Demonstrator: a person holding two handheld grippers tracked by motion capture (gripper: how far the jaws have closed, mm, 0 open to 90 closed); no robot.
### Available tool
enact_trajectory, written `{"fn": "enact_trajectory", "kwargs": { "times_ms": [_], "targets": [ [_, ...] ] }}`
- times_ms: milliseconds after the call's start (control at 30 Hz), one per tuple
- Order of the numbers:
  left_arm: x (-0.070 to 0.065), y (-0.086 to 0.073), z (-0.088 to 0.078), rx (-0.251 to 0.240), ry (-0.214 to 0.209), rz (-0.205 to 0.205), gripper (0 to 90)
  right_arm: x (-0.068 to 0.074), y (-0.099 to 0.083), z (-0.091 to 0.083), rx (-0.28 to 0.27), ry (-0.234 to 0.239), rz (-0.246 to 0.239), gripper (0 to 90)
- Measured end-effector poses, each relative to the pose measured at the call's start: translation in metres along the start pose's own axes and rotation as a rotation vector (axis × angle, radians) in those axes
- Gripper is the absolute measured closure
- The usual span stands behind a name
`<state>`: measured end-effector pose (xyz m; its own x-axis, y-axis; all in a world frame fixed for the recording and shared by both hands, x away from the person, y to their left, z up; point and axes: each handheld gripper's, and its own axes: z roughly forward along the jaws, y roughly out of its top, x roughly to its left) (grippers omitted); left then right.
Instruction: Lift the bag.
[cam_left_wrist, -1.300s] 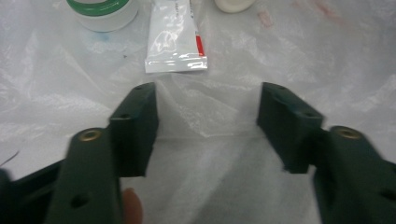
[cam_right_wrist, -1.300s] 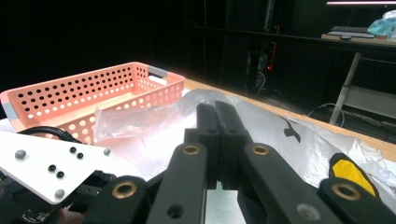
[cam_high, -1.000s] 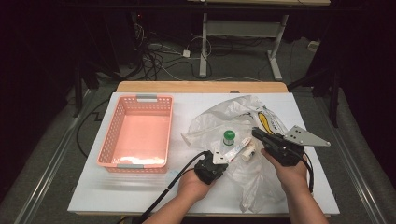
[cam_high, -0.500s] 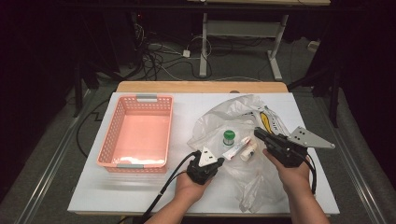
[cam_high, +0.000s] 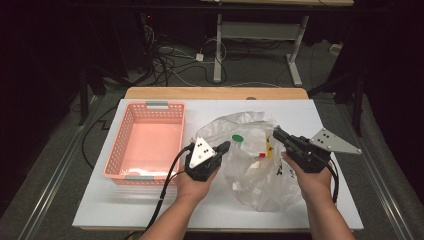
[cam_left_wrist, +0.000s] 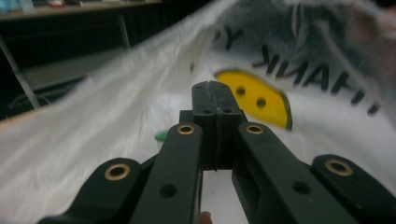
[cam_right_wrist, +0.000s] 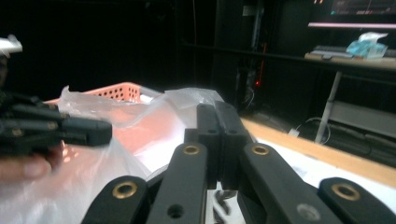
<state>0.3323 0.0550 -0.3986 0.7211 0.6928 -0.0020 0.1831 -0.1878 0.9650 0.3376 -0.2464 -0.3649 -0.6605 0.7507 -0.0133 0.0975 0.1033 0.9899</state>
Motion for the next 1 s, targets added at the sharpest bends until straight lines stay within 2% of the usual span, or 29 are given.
{"fn": "enact_trajectory", "kwargs": {
  "times_ms": [133,333,500,633,833,933,1000],
  "targets": [
    [0.007,0.031,-0.005,-0.085,0.016,0.014,88.8,0.003,0.016,0.01,-0.015,-0.018,-0.029,90.0],
    [0.013,0.066,-0.002,-0.142,0.034,0.066,88.8,0.004,0.037,0.022,-0.078,-0.033,-0.02,90.0],
    [0.014,0.094,0.005,-0.19,0.039,0.086,88.8,-0.002,0.058,0.025,-0.137,-0.058,-0.02,90.0],
    [0.015,0.12,0.01,-0.24,0.035,0.088,88.8,-0.009,0.077,0.024,-0.178,-0.085,-0.025,90.0],
    [0.017,0.154,0.019,-0.292,0.035,0.101,88.8,-0.024,0.108,0.012,-0.249,-0.148,-0.032,90.0],
    [0.018,0.162,0.022,-0.3,0.033,0.115,88.7,-0.033,0.116,0.003,-0.275,-0.18,-0.03,90.0],
    [0.018,0.162,0.026,-0.288,0.032,0.122,88.7,-0.038,0.117,0.0,-0.272,-0.2,-0.032,90.0]
  ]
}}
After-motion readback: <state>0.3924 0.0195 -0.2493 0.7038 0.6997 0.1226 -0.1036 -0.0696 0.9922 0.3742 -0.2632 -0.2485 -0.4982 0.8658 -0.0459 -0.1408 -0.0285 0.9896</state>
